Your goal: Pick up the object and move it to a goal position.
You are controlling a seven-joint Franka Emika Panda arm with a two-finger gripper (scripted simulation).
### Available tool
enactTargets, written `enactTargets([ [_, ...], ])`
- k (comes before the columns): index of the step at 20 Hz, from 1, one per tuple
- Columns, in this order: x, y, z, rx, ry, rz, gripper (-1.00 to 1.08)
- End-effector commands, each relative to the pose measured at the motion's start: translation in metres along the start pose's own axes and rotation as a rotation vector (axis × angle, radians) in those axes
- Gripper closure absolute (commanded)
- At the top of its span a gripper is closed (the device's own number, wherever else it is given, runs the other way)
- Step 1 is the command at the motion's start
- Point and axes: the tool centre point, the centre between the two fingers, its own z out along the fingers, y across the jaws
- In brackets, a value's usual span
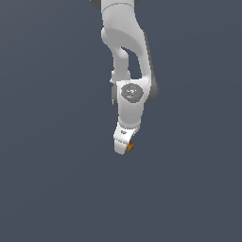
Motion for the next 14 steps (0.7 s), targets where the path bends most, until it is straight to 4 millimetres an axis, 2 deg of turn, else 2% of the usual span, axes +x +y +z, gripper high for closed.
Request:
enactTargets([
  [1, 0.000, 0.000, 0.001, 0.000, 0.001, -0.022, -0.92],
  [8, 0.000, 0.000, 0.004, 0.000, 0.002, -0.029, -0.92],
  [14, 0.001, -0.001, 0.026, 0.000, 0.002, -0.032, -0.92],
])
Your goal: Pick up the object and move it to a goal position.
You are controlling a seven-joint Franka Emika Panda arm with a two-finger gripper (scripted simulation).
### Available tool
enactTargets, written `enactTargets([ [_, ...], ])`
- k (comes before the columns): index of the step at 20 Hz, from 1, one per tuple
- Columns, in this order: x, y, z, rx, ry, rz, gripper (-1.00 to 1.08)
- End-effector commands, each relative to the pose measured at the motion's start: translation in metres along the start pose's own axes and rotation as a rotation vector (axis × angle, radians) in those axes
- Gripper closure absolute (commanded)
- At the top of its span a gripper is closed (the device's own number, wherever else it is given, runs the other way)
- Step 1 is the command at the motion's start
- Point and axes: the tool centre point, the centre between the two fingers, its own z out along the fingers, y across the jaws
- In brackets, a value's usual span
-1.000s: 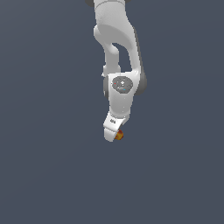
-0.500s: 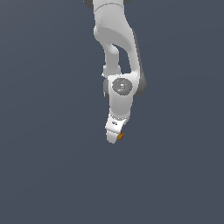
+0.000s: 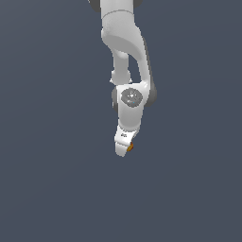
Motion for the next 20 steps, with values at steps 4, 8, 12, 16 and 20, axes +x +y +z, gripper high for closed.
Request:
enactTargets([
  [4, 0.000, -0.001, 0.027, 0.001, 0.000, -0.003, -0.92],
  [8, 0.000, 0.000, 0.034, 0.001, 0.000, -0.003, -0.92],
  [12, 0.000, 0.000, 0.034, 0.001, 0.000, -0.003, 1.08],
  [16, 0.000, 0.000, 0.034, 0.001, 0.000, -0.003, 1.08],
  [20, 0.000, 0.000, 0.034, 0.000, 0.000, -0.003, 1.08],
])
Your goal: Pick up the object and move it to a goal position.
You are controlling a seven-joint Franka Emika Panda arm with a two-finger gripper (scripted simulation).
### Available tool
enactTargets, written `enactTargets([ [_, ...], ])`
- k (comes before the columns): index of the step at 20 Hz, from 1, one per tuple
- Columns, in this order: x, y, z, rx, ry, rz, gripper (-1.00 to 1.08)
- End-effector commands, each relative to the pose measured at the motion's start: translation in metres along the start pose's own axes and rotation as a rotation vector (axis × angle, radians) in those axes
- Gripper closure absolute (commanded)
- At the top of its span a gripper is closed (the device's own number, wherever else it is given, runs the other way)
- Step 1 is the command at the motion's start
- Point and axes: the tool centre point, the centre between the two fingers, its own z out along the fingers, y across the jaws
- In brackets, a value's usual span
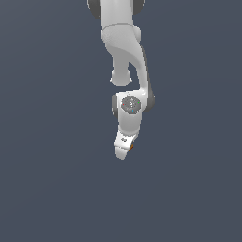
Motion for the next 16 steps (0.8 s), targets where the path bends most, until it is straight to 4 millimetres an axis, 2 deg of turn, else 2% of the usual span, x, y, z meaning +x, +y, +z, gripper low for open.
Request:
enactTargets([
  [1, 0.000, 0.000, 0.000, 0.000, 0.000, 0.000, 1.08],
  [4, 0.006, -0.001, -0.005, 0.000, 0.000, 0.000, 1.08],
  [8, 0.022, -0.005, -0.021, 0.000, 0.000, 0.000, 1.08],
  [16, 0.082, -0.018, -0.075, 0.001, 0.000, -0.001, 1.08],
])
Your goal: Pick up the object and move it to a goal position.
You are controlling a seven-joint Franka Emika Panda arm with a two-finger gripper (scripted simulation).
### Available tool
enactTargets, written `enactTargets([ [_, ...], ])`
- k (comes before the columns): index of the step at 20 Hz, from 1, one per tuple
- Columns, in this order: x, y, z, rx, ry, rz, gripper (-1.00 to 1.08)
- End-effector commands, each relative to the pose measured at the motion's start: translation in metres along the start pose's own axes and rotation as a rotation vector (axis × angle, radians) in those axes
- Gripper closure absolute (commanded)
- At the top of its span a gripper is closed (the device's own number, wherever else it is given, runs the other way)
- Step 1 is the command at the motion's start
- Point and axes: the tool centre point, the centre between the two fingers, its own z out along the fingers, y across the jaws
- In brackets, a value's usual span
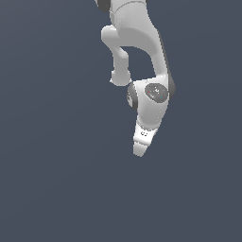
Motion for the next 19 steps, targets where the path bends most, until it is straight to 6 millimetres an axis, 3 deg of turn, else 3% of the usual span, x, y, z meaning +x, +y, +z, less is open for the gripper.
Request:
enactTargets([
  [1, 0.022, -0.004, -0.020, -0.001, 0.001, -0.001, 1.08],
  [10, 0.082, -0.014, -0.075, 0.000, 0.001, 0.000, 1.08],
  [19, 0.100, -0.016, -0.090, -0.001, 0.001, 0.000, 1.08],
])
